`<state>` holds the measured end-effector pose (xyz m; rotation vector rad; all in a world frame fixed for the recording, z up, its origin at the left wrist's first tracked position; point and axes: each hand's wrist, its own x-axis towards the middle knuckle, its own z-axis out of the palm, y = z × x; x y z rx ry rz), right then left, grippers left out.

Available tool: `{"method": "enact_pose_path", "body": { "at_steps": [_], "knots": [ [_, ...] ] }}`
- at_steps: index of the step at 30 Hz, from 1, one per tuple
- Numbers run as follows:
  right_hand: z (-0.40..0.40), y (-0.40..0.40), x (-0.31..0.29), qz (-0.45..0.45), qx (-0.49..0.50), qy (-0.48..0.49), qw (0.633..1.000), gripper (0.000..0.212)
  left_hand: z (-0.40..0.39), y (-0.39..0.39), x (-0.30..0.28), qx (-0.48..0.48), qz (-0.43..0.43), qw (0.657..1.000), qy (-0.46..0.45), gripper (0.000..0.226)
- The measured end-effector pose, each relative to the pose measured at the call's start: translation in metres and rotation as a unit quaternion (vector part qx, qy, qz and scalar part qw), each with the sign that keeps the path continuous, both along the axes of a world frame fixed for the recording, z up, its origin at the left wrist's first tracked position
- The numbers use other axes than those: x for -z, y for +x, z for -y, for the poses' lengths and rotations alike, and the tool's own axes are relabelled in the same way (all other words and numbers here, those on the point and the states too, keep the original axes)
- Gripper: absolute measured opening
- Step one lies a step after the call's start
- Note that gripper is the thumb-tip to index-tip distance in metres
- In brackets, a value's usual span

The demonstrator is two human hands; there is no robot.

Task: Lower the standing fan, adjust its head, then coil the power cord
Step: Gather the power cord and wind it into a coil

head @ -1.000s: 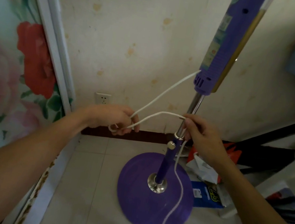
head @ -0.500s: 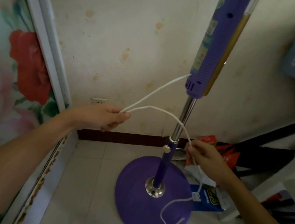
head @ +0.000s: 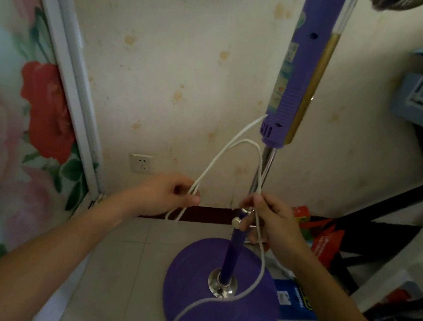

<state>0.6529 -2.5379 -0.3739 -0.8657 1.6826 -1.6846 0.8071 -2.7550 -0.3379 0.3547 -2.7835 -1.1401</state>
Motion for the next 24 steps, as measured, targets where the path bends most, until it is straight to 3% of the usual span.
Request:
{"method": "enact_pose_path", "body": {
  "at_steps": [6,10,14,17,21,24],
  "knots": [
    [0.013,0.007,-0.008,0.011,0.005,-0.028,1.000,0.026,0.003,0.003,-0.021,-0.032,-0.035,0.995,0.092,0.011],
    [0.017,0.012,0.000,0.046,-0.012,-0.034,0.998,0.033,0.000,0.001,-0.014,-0.021,-0.009,0.992,0.126,0.034],
    [0.019,0.011,0.000,0.037,-0.019,-0.029,0.999,0.031,0.007,-0.013,-0.019,-0.016,-0.032,0.999,-0.009,0.052],
    [0.015,0.007,-0.004,0.010,-0.005,-0.020,1.000,0.036,0.003,-0.032,-0.042,-0.017,-0.034,0.999,-0.002,0.058],
    [0.013,0.003,-0.005,-0.010,0.005,-0.015,1.000,0.026,-0.011,-0.063,-0.079,-0.004,-0.052,0.998,0.037,0.071],
    [0.014,0.004,-0.007,-0.009,0.009,-0.020,1.000,0.027,-0.023,-0.078,-0.093,-0.003,-0.020,0.999,0.026,0.079]
  ]
}}
